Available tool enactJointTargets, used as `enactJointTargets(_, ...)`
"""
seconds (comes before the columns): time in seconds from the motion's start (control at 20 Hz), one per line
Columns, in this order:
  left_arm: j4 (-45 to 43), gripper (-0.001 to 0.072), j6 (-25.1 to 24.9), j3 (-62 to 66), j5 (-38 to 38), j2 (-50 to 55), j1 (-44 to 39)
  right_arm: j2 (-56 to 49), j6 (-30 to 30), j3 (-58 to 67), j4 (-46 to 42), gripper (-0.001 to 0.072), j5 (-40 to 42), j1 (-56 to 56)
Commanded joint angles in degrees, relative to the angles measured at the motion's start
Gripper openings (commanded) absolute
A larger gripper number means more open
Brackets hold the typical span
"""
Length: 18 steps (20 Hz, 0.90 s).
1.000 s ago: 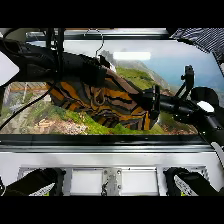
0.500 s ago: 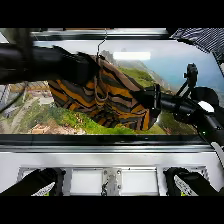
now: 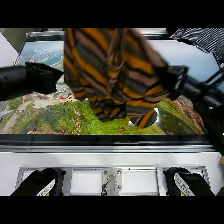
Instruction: Fold the clothes and pants, and hang the long-sleeved shirts on hangers.
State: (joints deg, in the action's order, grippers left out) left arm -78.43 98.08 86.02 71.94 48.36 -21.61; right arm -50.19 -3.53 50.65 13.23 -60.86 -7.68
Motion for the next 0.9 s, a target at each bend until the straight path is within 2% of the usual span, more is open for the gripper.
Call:
enactJointTargets(0.0, 0.57, 0.0011, 0.09, -8.9, -6.01, -2.8, 0.81, 2.82, -5.33, 4.81, -5.73, 0.0004, 4.7, -9.75)
enactJointTargets(0.35, 0.55, 0.0011, -0.09, -12.52, -7.78, 0.87, 0.74, 7.93, -9.6, 9.4, -8.96, 0.0004, 15.8, -33.07)
enactJointTargets(0.55, 0.5, 0.0011, -0.33, -12.52, -8.2, 3.89, 0.74, 8.26, -18.8, 14.4, -25.55, 0.0004, 23.28, -43.15)
enactJointTargets(0.7, 0.5, 0.0011, -1.49, -12.52, -9.18, 5.75, 0.74, 7.76, -21.44, 18.47, -34.47, 0.0004, 31.28, -46.82)
enactJointTargets(0.85, 0.5, 0.0011, -2.32, -12.52, -10.78, 6.95, 0.74, 4.85, -28.85, 23.47, -43.76, 0.0004, 33.62, -50.64)
